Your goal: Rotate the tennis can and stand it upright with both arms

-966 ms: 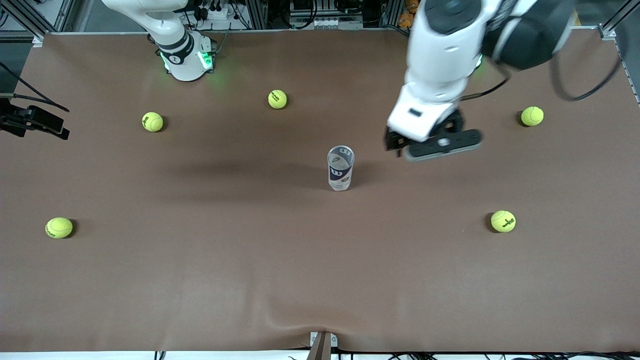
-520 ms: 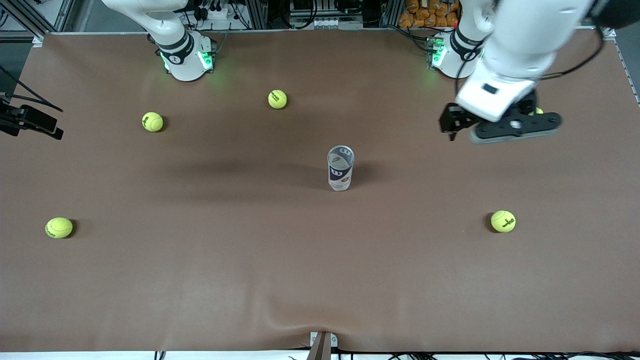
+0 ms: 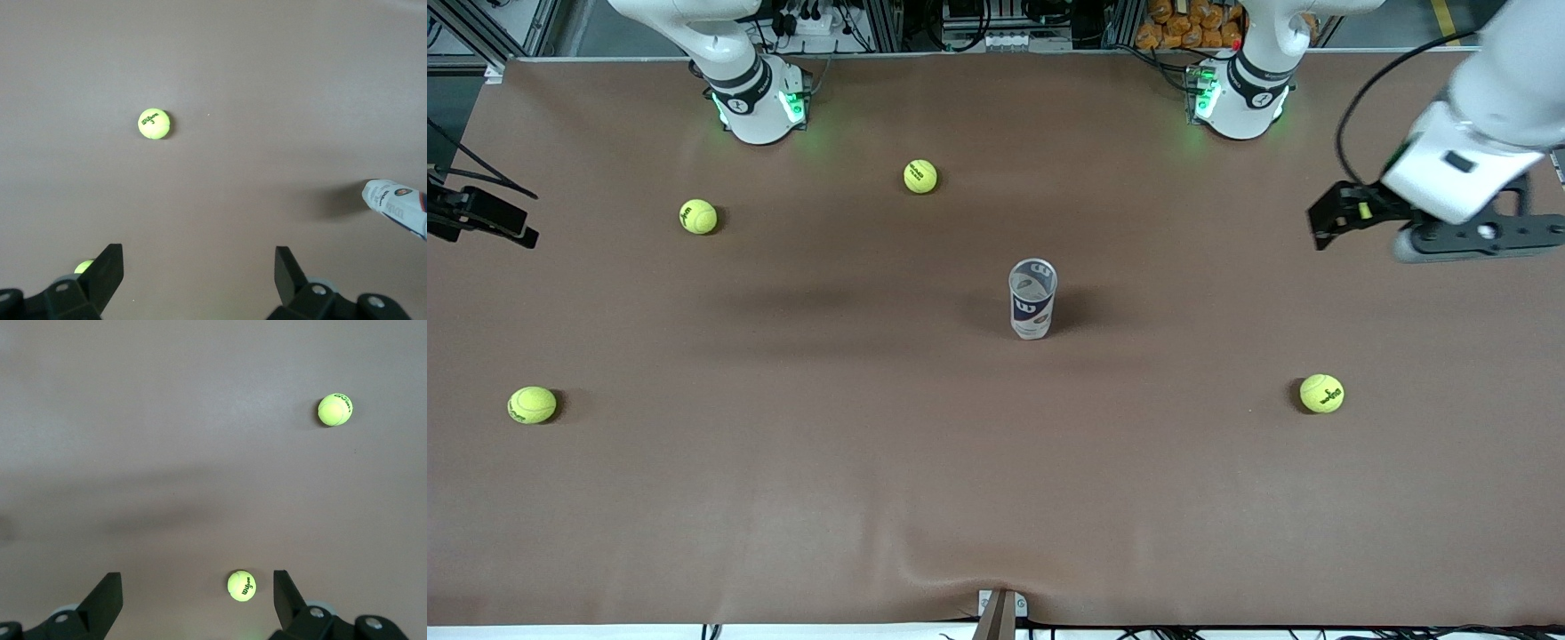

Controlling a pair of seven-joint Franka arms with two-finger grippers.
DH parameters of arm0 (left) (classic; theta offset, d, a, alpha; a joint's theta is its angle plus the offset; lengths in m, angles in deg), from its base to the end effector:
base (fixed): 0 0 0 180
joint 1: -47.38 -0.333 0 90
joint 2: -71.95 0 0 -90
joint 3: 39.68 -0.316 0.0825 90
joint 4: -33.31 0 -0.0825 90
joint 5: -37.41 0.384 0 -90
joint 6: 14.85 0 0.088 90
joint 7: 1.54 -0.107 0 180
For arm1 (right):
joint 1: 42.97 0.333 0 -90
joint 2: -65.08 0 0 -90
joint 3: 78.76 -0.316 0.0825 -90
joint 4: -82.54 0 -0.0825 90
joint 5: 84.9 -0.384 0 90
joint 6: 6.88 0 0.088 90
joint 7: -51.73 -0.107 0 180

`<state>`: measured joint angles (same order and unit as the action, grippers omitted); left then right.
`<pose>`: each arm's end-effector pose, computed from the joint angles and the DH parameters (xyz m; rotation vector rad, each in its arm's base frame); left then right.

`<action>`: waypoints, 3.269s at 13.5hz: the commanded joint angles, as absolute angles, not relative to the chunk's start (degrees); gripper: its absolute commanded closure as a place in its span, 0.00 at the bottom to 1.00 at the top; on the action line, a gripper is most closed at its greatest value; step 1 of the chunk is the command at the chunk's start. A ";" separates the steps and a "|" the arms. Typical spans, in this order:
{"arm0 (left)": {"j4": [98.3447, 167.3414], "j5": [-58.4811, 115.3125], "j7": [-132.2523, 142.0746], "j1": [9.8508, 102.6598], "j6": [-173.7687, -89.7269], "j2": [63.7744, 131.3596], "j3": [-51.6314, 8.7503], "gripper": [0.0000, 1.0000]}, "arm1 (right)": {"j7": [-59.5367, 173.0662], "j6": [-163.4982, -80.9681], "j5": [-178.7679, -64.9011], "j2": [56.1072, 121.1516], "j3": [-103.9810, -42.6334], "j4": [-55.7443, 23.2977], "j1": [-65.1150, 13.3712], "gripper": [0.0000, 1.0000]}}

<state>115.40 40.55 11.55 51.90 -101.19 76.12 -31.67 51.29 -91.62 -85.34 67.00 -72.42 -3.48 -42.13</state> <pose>0.5594 -0.1146 0.6432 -3.0985 -0.0212 -0.0184 0.5533 -0.0513 0.6307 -3.1298 0.1617 0.0869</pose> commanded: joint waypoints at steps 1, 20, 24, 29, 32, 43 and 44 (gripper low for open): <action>118.73 38.90 6.65 47.75 -102.29 72.57 -31.15 0.00 | 50.41 -91.16 -84.90 67.10 -72.87 -2.54 -42.27 0.00; 122.06 39.87 1.87 40.79 -101.68 70.38 -29.76 0.00 | 50.41 -91.16 -85.08 67.10 -72.87 -2.54 -42.53 0.00; 126.20 39.87 3.12 40.61 -102.12 65.10 -29.48 0.00 | 50.50 -91.16 -84.99 67.10 -72.87 -2.37 -42.53 0.00; 130.52 39.69 3.12 40.61 -103.88 61.13 -29.48 0.00 | 50.42 -91.16 -85.08 67.10 -72.87 -2.37 -42.62 0.00; 128.32 39.61 2.77 40.79 -103.71 62.53 -29.48 0.00 | 50.41 -91.16 -85.08 67.10 -72.87 -2.37 -42.53 0.00; 122.44 38.90 3.03 40.88 -101.16 67.72 -29.48 0.00 | 50.41 -91.16 -85.16 67.10 -72.87 -2.37 -42.53 0.00; 122.17 38.90 3.03 40.79 -101.16 68.16 -29.48 0.00 | 50.41 -91.16 -85.08 67.10 -72.87 -2.37 -42.53 0.00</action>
